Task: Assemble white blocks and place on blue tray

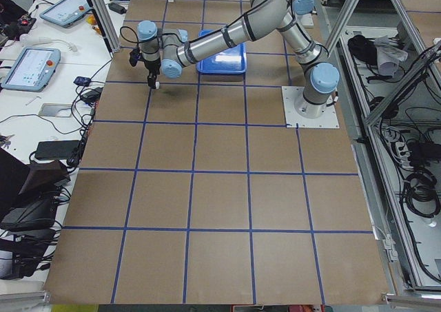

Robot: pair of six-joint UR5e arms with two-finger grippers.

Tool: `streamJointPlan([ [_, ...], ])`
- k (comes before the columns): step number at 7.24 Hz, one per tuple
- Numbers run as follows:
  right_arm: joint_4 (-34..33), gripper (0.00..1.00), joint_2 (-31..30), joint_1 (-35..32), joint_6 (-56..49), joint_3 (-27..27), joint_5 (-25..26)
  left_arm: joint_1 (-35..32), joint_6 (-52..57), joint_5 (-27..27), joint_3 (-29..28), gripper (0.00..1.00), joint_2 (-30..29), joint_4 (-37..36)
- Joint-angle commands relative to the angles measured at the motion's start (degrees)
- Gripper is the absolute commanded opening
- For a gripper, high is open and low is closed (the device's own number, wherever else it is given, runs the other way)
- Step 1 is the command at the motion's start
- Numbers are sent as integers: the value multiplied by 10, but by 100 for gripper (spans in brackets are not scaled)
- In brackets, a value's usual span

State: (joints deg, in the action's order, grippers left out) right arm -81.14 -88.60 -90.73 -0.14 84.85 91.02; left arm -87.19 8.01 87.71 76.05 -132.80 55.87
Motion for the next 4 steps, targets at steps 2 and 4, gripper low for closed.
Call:
streamJointPlan([
  [2, -3, 100, 7, 19, -108, 1, 2, 0, 1, -1, 1, 100, -20, -18],
  [4, -3, 100, 13, 57, -228, 2, 2, 0, 5, 0, 1, 93, -20, -19],
])
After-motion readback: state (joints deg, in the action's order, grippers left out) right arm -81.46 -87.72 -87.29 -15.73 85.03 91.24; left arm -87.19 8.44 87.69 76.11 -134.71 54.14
